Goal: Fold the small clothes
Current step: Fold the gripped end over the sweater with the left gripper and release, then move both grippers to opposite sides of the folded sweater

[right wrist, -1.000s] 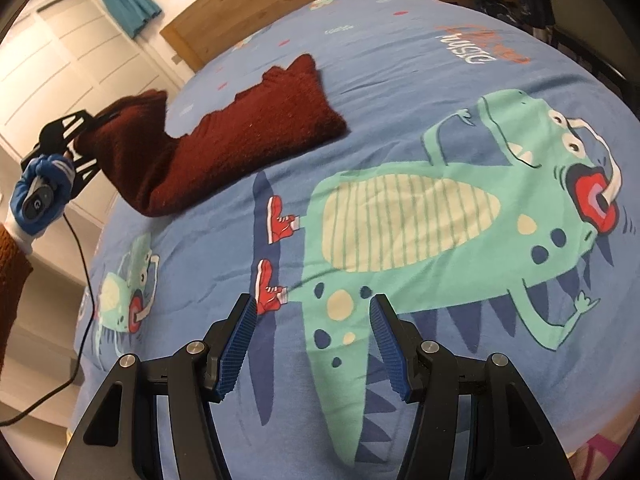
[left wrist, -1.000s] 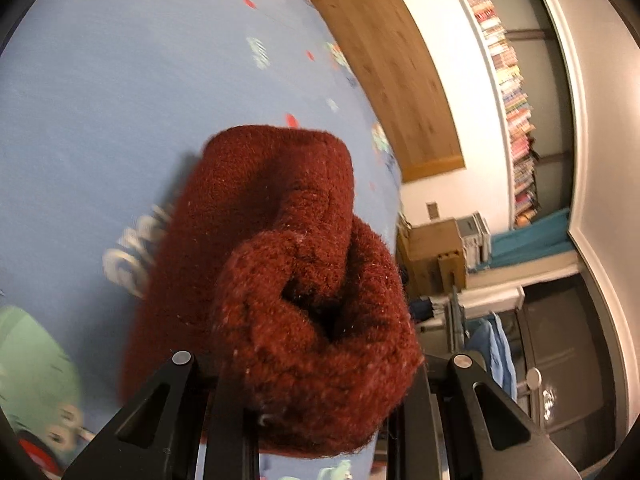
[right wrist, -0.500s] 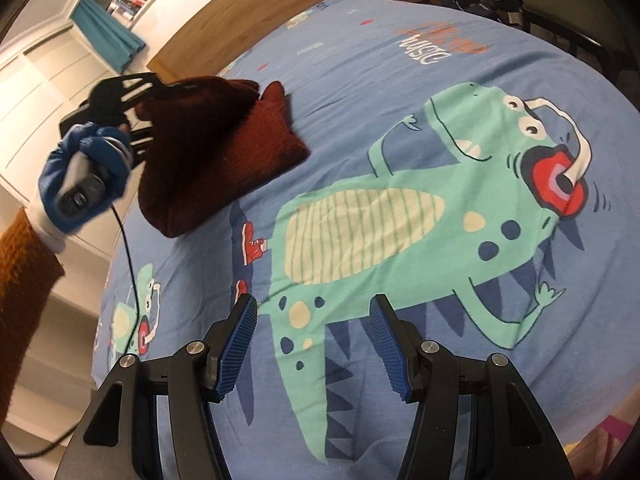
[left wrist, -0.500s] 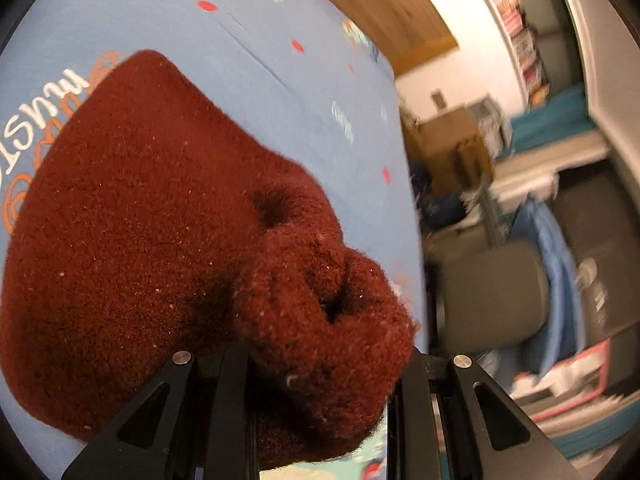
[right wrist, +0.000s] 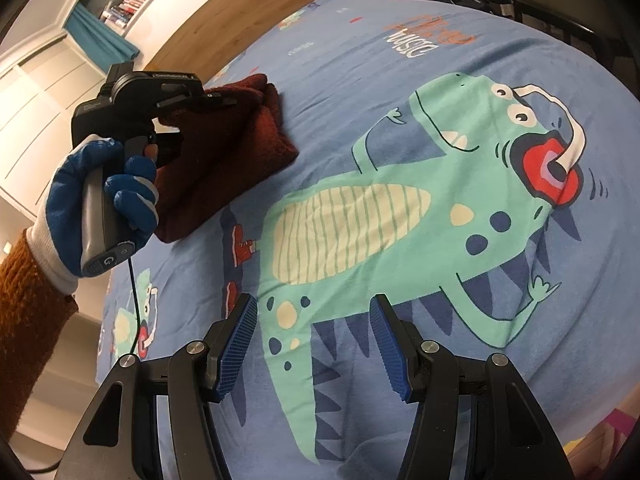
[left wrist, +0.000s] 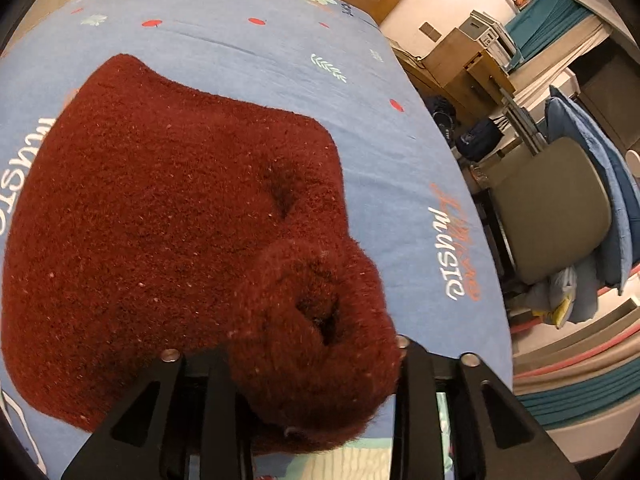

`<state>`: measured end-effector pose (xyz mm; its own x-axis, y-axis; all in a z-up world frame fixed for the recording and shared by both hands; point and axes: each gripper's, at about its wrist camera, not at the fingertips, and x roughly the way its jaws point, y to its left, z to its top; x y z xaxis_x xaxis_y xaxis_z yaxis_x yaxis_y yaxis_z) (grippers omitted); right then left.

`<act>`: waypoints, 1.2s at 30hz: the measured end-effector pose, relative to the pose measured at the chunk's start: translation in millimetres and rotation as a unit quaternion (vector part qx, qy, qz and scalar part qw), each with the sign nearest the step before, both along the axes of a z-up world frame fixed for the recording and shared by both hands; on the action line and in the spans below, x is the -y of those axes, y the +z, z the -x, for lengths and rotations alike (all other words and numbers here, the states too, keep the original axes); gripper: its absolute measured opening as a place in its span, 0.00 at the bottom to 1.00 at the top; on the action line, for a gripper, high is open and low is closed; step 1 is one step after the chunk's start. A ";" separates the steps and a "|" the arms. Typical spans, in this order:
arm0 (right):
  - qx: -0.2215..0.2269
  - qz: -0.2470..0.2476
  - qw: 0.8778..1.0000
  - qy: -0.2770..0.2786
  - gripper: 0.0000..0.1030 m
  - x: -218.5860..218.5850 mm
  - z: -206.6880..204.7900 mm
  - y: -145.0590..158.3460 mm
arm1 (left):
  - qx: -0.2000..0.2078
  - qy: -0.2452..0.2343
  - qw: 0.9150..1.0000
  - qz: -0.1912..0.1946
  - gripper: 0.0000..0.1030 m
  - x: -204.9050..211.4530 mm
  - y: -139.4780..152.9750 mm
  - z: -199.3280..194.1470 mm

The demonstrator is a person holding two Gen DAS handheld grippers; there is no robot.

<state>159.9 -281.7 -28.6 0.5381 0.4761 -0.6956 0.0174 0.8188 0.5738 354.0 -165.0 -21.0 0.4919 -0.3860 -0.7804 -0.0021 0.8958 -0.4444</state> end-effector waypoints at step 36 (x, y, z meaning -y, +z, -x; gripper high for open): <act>0.144 0.053 0.982 0.111 0.58 -116.4 -162.1 117.2 | 0.085 -0.209 0.968 -0.108 0.43 -107.4 35.6 25.9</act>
